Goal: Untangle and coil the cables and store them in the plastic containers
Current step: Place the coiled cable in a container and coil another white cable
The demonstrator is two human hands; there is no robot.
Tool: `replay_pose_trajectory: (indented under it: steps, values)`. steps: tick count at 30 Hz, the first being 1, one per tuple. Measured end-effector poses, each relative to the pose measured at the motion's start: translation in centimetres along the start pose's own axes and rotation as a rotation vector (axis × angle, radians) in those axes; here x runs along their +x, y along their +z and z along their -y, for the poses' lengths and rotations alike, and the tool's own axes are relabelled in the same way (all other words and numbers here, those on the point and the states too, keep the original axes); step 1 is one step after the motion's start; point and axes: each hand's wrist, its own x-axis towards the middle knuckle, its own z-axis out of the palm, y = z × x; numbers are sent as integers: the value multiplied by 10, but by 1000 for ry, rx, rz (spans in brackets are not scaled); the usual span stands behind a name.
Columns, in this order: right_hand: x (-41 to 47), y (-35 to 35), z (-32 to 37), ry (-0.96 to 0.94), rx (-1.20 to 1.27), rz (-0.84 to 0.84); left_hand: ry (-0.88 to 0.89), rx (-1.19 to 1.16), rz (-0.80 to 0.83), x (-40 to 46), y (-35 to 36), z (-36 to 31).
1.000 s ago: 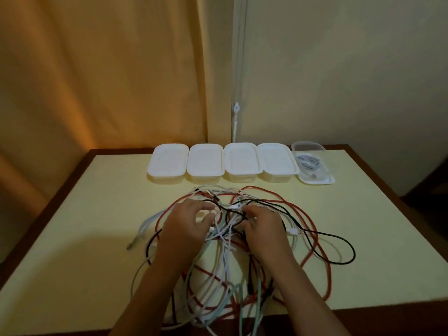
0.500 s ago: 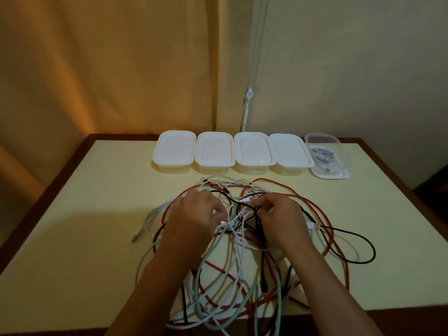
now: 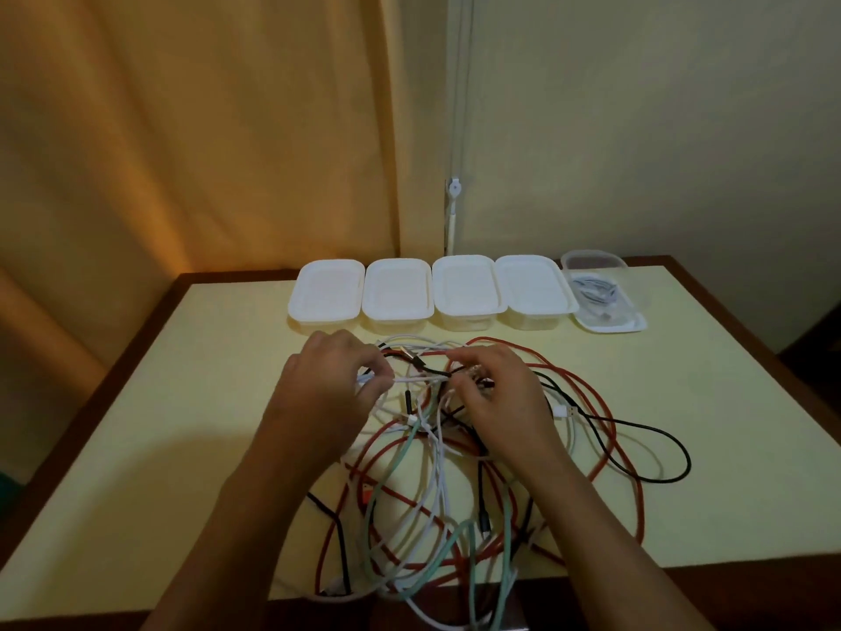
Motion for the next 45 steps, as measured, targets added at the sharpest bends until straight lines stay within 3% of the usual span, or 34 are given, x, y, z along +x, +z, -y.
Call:
replay_pose_trajectory:
  steps: [5, 15, 19, 27, 32, 35, 40, 45]
  values:
    - [-9, -3, 31, -157, 74, 72, 3, 52, 36, 20, -47, -24]
    - [24, -47, 99, -68, 151, 39, 40, 70, 121, 57, -105, -69]
    - [45, -74, 120, -87, 202, 39, 21, 10, 114, 53, -125, -76]
    - [55, -113, 163, -310, 185, 8, 25, -104, 59, 51, -152, -74]
    - [58, -136, 179, -426, 245, -94, -90, -384, 33, 52, -170, -72]
    - [57, -143, 186, -480, 228, -138, -81, -428, 22, 59, -183, -78]
    - [53, -139, 198, -466, 299, -43, -28, -248, 123, 59, -166, -89]
    - [45, -134, 205, -428, 386, 84, -56, -377, 184, 51, -108, -99]
